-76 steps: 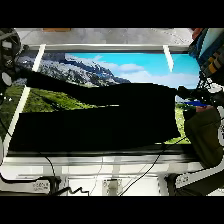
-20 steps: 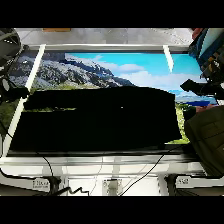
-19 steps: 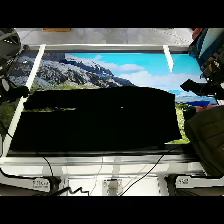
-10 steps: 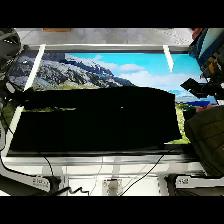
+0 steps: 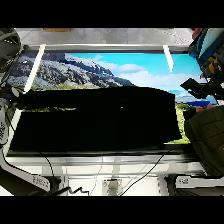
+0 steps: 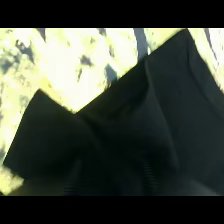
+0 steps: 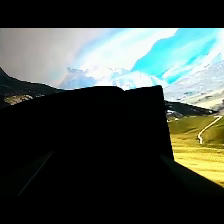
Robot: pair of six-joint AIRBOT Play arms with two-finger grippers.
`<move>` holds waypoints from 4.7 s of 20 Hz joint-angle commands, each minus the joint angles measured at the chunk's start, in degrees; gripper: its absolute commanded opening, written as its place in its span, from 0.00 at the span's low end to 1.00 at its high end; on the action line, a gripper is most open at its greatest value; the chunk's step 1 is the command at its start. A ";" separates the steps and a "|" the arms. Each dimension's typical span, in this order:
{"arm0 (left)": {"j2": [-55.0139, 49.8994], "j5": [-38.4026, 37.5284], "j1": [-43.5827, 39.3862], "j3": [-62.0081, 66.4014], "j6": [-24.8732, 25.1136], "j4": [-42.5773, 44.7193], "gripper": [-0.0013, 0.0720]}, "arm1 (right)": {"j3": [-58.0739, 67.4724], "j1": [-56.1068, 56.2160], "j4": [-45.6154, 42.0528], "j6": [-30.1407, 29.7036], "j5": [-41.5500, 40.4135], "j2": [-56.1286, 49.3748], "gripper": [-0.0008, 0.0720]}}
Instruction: Fold the clothes and pants, and hang the long-sleeved shirts on hangers.
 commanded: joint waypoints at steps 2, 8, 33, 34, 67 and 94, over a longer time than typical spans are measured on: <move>-1.05 3.85 1.31 0.02 -2.19 0.44 0.12 | 0.02 -0.02 -0.02 0.15 -0.28 0.04 0.93; 1.81 5.97 0.37 0.11 3.52 0.46 0.03 | 0.02 -0.02 -0.02 0.17 -1.46 0.04 0.90; 3.08 -29.20 0.68 6.12 31.98 17.22 0.10 | 0.02 -0.02 -0.92 0.13 0.17 0.04 0.87; 3.08 -29.22 0.61 6.12 32.26 17.20 0.39 | 0.02 -0.02 -0.92 0.13 0.44 0.04 0.88; 49.00 -32.39 -1.79 -30.75 41.03 -0.92 0.89 | -54.31 -5.86 -21.35 24.09 14.62 63.06 0.77; 47.60 -31.43 24.09 -31.28 34.10 -8.15 0.74 | -54.16 -5.81 -1.79 3.85 -11.13 28.02 0.03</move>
